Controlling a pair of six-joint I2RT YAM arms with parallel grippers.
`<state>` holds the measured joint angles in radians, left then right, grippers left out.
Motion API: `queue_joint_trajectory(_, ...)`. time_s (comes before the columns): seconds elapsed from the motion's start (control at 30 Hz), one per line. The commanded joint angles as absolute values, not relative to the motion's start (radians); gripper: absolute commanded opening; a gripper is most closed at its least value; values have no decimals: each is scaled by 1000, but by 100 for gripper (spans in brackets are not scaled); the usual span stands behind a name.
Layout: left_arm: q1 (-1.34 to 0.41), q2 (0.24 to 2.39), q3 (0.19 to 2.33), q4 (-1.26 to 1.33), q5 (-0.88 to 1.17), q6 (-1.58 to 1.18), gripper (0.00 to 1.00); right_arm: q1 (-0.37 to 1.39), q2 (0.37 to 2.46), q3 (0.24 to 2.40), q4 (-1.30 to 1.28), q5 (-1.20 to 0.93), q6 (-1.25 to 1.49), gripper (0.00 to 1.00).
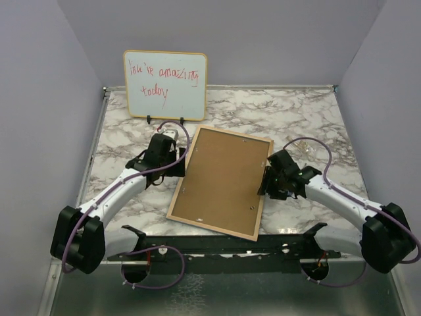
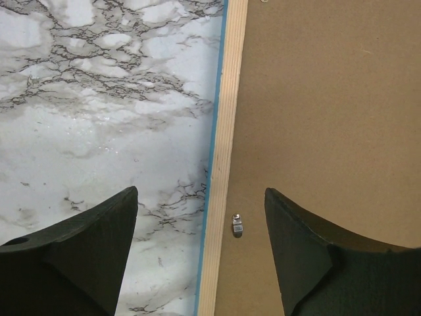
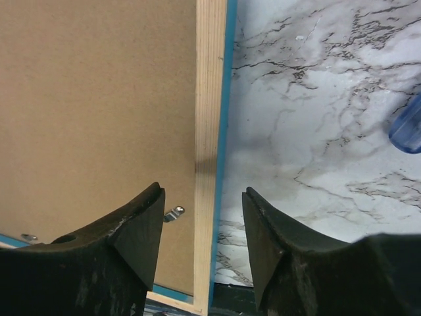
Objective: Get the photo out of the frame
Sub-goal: Turn over the photo frame at the center of the board.
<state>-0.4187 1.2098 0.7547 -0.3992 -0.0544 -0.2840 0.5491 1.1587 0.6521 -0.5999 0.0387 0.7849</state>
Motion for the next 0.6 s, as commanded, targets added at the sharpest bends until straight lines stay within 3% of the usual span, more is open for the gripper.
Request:
queue_joint_trajectory(0.0,-438,1181,753,-408,-67,-287,78,582,1208,643,-590,108,792,54)
queue_joint_trajectory(0.57,-452,1199,755,-414,-60,-278,79,652,1276,651,-571,204,816,40)
